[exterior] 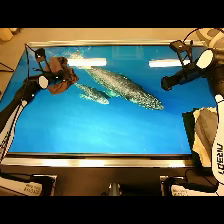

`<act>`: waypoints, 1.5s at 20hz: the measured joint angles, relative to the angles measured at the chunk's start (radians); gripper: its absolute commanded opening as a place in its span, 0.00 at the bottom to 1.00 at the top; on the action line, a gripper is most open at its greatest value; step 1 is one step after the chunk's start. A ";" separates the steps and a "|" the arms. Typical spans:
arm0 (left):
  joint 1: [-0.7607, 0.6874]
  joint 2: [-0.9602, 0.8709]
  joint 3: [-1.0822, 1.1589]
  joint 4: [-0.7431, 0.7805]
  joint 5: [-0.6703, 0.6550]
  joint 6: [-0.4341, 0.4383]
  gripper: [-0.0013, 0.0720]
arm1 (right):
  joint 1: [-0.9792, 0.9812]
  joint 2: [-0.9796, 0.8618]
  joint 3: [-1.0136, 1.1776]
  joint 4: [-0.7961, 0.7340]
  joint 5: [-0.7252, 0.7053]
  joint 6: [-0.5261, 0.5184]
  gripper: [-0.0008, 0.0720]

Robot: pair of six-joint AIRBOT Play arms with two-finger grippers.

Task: Fold the shirts.

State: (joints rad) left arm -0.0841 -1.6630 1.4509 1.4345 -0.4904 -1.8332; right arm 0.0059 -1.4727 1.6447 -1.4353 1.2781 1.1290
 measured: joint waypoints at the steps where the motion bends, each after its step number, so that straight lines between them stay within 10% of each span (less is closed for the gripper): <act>1: 0.019 -0.019 0.023 -0.012 -0.019 0.000 0.95 | 0.000 -0.003 0.000 0.001 0.006 0.000 0.92; 17: 0.227 -0.262 0.212 -0.056 -0.169 -0.119 1.00 | 0.000 -0.016 0.000 0.092 0.051 0.001 0.92; 19: 0.220 -0.277 0.213 -0.058 -0.152 -0.119 0.55 | 0.000 -0.016 0.000 0.102 0.053 0.002 0.92; 21: 0.212 -0.283 0.213 -0.068 -0.135 -0.120 0.46 | 0.000 -0.016 0.000 0.110 0.055 0.007 0.92; 24: 0.203 -0.288 0.213 -0.085 -0.113 -0.122 0.07 | 0.000 -0.016 0.000 0.129 0.063 0.018 0.92; 30: 0.183 -0.264 0.214 -0.152 -0.097 -0.061 0.06 | 0.000 -0.012 0.000 0.166 0.122 0.024 0.92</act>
State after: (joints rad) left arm 0.0994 -1.9266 1.6650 1.2827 -0.5869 -1.8942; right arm 0.0059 -1.4849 1.6447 -1.2694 1.4006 1.1534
